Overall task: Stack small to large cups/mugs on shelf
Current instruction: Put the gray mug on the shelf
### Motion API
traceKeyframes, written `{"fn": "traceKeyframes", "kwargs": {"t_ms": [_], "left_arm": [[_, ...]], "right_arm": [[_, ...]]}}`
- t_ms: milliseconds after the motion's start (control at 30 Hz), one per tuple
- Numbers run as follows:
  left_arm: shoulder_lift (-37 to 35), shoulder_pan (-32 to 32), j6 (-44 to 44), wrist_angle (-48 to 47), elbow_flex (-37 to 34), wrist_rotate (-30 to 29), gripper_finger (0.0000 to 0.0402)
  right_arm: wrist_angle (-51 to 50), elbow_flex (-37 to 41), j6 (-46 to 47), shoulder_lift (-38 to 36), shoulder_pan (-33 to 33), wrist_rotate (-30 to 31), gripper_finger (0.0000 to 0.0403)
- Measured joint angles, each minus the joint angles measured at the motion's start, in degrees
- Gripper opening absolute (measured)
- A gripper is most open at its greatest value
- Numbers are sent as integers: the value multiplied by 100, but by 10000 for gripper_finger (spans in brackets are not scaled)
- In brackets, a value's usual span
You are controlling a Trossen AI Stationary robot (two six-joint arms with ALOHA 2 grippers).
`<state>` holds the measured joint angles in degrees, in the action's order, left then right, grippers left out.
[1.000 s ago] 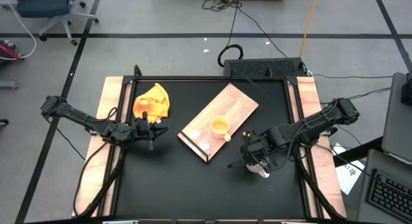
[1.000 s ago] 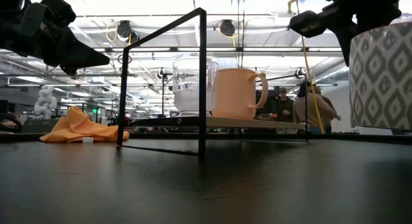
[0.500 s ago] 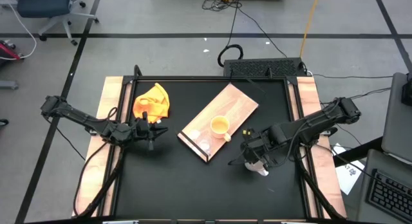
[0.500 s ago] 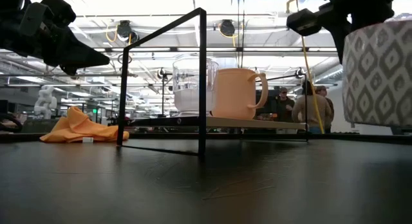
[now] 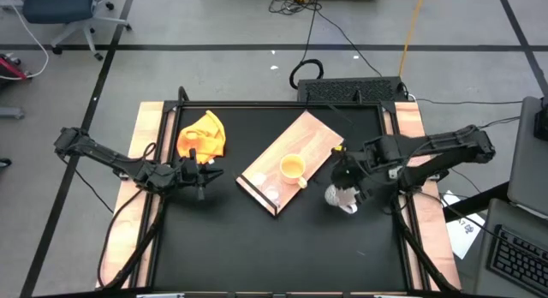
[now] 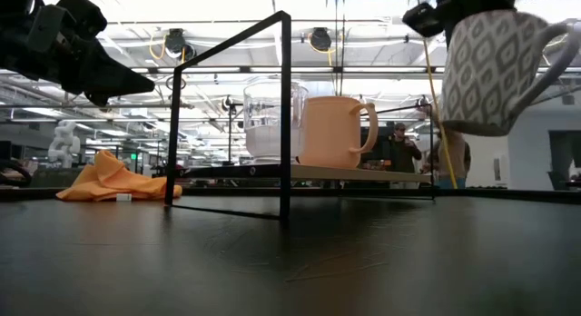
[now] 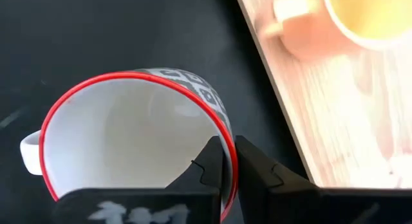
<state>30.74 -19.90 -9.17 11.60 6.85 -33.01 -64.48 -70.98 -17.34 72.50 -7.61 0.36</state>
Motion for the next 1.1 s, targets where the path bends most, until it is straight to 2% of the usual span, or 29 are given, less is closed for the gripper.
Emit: {"fn": "traceKeyframes", "kwargs": {"t_ms": [267,600,1100], "left_arm": [[-2,0,-2,-19,0,-4,31],[-2,0,-4,-127,0,-7,31],[-2,0,-4,-162,0,-7,31]], "right_arm": [[-261,-2,-831,255,702,-22,10],[-257,-503,-1715,713,1125,-15,10],[-7,-677,-2718,738,2104,-15,9]]}}
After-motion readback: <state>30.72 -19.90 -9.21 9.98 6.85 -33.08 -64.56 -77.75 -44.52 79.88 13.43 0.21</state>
